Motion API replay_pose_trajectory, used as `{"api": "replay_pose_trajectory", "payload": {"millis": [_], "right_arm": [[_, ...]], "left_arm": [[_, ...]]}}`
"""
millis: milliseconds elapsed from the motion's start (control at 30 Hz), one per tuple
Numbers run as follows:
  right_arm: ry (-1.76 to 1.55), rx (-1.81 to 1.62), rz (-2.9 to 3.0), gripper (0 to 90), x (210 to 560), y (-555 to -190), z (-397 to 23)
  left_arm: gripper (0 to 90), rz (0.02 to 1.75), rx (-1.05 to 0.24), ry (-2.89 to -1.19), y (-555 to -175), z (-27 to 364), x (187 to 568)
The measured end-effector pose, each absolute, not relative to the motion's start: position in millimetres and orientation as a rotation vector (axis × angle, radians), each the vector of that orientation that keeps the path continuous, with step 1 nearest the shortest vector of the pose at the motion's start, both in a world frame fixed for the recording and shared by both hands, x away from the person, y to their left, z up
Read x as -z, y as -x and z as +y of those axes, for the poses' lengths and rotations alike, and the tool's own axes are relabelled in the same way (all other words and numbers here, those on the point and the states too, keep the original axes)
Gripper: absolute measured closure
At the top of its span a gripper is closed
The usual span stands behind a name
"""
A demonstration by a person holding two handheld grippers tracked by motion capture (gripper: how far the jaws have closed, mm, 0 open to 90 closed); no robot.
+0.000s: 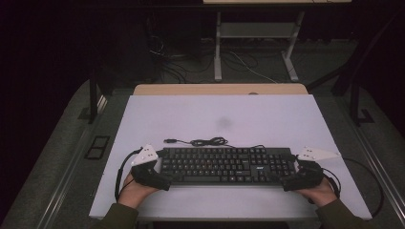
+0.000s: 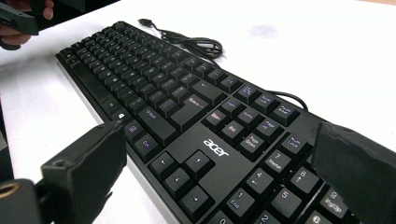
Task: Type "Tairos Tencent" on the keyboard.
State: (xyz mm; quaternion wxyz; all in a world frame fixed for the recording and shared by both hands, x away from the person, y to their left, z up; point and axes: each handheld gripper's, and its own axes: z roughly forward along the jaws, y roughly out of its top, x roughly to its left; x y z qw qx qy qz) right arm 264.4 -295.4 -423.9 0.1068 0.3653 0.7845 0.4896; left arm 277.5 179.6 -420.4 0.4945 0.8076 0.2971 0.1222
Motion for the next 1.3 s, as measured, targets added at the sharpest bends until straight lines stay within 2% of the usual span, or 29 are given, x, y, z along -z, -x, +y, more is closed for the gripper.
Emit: {"api": "replay_pose_trajectory", "payload": {"millis": [1300], "right_arm": [[-1.077, -1.48, 2.309, 3.3, 414.5, -275.3, -283.9]], "left_arm": [[0.0, 0.729, -0.309, -1.948, -274.8, 182.5, 420.0]]}}
